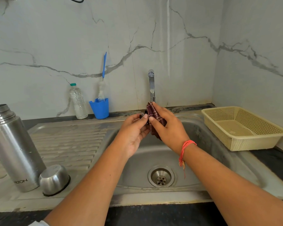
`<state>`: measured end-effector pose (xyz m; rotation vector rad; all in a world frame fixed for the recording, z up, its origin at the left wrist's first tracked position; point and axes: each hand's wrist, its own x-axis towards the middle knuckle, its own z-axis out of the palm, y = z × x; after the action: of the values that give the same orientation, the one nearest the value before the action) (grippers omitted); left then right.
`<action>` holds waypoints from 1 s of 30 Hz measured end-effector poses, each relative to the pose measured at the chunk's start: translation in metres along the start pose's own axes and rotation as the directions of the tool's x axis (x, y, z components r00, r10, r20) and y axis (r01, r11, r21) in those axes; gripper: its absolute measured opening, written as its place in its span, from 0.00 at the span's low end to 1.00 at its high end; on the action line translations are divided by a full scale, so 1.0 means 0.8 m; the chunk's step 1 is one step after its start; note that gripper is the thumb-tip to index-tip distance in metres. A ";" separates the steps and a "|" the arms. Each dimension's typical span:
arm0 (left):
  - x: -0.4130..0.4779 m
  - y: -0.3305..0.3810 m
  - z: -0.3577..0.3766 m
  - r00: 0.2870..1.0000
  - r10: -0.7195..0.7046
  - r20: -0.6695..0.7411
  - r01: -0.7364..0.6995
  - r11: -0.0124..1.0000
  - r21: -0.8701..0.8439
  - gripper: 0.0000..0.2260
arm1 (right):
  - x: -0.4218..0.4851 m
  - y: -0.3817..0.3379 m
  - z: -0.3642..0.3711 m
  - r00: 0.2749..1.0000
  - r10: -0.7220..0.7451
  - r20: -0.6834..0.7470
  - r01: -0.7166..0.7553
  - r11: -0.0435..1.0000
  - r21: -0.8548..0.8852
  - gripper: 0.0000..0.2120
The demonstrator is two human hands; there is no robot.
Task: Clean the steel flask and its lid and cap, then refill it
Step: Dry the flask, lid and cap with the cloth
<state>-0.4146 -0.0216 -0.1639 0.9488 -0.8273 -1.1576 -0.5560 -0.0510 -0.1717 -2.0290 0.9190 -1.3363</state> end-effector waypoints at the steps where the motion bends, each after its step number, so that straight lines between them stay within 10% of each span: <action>1: 0.000 -0.001 -0.001 1.000 0.017 0.023 -0.018 1.000 0.025 0.16 | 0.000 -0.001 -0.003 1.000 0.028 -0.005 -0.028 0.999 0.034 0.23; 8: -0.008 0.002 -0.005 0.967 0.156 0.202 -0.197 0.960 0.201 0.15 | 0.008 -0.004 -0.028 0.951 0.295 0.092 -0.308 0.876 0.371 0.13; 13: -0.012 0.004 -0.004 0.952 0.160 0.261 -0.242 0.916 0.320 0.15 | 0.003 -0.007 -0.037 0.769 0.478 0.423 -0.638 0.539 0.550 0.21; 21: 0.000 0.000 -0.004 0.937 0.285 0.202 -0.345 0.846 0.406 0.13 | 0.001 -0.003 -0.032 0.706 0.463 0.535 -0.702 0.358 0.616 0.22; 25: 0.005 -0.004 -0.009 0.925 0.327 0.193 -0.380 0.811 0.444 0.16 | 0.002 -0.003 -0.023 0.787 0.457 0.415 -0.598 0.398 0.696 0.17; 30: 0.005 -0.004 -0.012 0.931 0.332 0.150 -0.362 0.806 0.467 0.15 | 0.005 0.012 -0.009 0.939 0.329 0.097 -0.313 0.706 0.635 0.15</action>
<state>-0.4064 -0.0241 -0.1699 1.1145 -1.3254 -0.6633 -0.5637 -0.0608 -0.1738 -1.2538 0.6513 -1.2496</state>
